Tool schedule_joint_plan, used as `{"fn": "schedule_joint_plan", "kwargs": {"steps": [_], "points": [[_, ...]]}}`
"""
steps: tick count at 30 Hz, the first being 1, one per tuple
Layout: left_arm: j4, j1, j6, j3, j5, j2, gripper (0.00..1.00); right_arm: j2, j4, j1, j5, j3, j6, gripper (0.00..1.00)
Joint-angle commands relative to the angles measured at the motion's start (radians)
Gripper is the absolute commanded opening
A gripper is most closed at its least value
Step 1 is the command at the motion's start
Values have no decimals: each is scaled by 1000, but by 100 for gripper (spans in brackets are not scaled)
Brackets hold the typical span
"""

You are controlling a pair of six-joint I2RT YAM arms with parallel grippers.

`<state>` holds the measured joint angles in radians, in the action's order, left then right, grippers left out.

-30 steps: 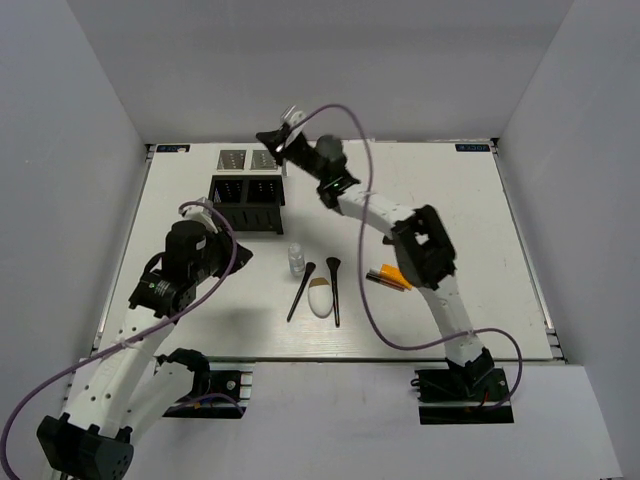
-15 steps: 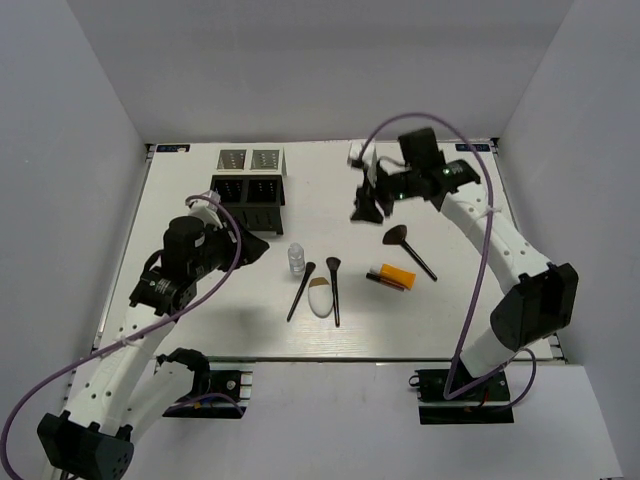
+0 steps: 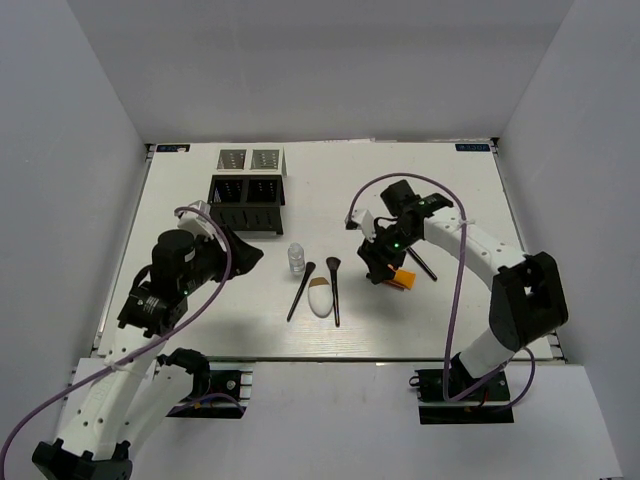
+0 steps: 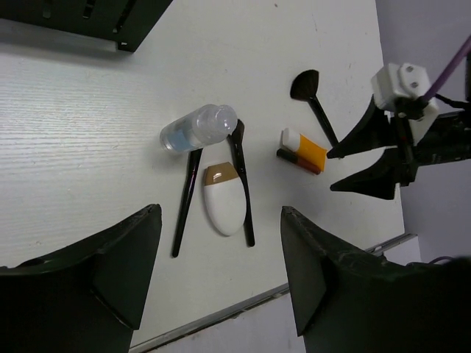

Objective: Organize the makeup

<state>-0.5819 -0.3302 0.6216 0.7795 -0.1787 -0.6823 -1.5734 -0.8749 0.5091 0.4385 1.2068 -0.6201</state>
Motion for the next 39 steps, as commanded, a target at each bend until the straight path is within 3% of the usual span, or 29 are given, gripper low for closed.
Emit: {"fn": "schedule_joint_plan", "kwargs": {"steps": [1, 13, 21, 39], "points": [[-39, 0, 15, -16, 31, 39, 76, -45, 73, 35, -107, -16, 78, 58], [-59, 0, 32, -29, 39, 81, 76, -145, 200, 97, -259, -33, 169, 53], [-56, 0, 30, -26, 41, 64, 76, -181, 195, 114, -242, -35, 174, 47], [-64, 0, 36, -31, 45, 67, 75, -223, 254, 131, -379, -81, 163, 48]]}}
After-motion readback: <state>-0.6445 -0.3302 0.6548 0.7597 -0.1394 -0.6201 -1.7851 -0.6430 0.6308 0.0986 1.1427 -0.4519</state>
